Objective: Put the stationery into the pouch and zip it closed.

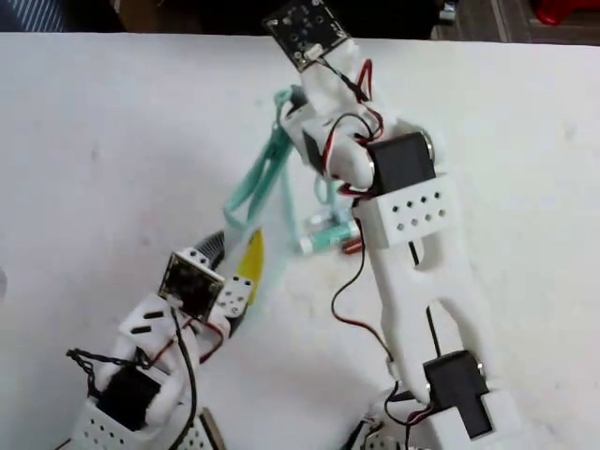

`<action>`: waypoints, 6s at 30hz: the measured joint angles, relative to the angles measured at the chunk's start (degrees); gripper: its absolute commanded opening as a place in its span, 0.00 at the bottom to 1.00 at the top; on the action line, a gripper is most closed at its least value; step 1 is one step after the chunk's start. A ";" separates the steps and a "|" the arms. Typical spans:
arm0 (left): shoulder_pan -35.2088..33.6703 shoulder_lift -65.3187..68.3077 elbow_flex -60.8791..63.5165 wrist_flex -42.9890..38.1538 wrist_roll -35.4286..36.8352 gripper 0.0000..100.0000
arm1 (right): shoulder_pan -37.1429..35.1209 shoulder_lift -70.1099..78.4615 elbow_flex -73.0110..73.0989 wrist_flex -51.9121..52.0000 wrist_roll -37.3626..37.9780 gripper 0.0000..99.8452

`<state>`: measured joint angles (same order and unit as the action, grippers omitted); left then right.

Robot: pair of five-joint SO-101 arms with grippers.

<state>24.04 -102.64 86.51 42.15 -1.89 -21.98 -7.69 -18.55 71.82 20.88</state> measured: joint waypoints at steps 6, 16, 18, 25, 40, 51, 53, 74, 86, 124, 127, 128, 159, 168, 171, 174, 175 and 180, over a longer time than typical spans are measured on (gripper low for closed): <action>0.00 0.00 0.00 0.00 0.00 0.02 | 1.67 0.00 0.00 -1.05 0.00 0.02; 0.09 0.00 0.00 0.00 -0.18 0.02 | 1.93 -0.53 0.00 4.04 -0.09 0.37; -0.79 0.00 0.00 0.00 -0.26 0.02 | 1.49 -2.20 -0.09 7.56 -0.18 0.40; -6.95 0.09 0.18 -1.14 -0.09 0.02 | 1.05 -14.07 -0.09 19.34 -0.09 0.22; -8.88 1.14 0.62 -4.66 -0.09 0.02 | 24.88 -13.27 18.46 17.14 -2.11 0.04; -6.59 0.53 3.60 -7.74 -0.35 0.03 | 31.74 9.23 24.97 9.85 -31.47 0.24; -5.54 0.09 4.31 -7.82 -0.44 0.09 | 31.74 13.54 24.97 7.03 -33.49 0.23; -5.98 1.05 4.40 -5.01 -0.44 0.07 | 28.22 23.30 24.97 -8.44 -40.44 0.21; -8.62 1.14 4.48 -5.54 -0.18 0.07 | 27.87 39.12 12.66 -4.13 -40.53 0.15; -5.36 0.18 4.75 -3.16 -0.44 0.10 | 29.71 41.41 -0.62 10.73 -32.26 0.02; -5.36 0.18 4.75 -3.16 -0.44 0.10 | 29.71 36.04 -6.24 16.53 -29.63 0.02; -5.36 0.18 4.75 -3.16 -0.44 0.10 | 29.54 33.76 -8.79 18.46 -28.92 0.02; -5.36 0.35 4.75 -3.16 -0.44 0.18 | 1.49 -36.13 -21.45 25.41 -15.03 0.02; -5.36 0.44 4.75 -3.16 -0.44 0.18 | -6.07 -45.19 0.35 12.57 -13.45 0.02; -5.36 0.44 4.75 -3.16 -0.44 0.18 | -9.58 -44.84 6.42 2.20 -13.27 0.02; -5.36 0.44 4.75 -3.16 -0.44 0.18 | -12.13 -43.25 10.55 -7.38 -13.27 0.02; -5.36 0.44 4.75 -3.16 -0.44 0.18 | -13.10 -42.55 11.60 -9.76 -13.27 0.02; -5.36 0.44 4.75 -3.16 -0.44 0.18 | -18.46 -38.42 14.59 -14.24 -13.27 0.02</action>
<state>18.68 -102.20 91.25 38.99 -2.33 -40.44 -46.11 -3.96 57.58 7.60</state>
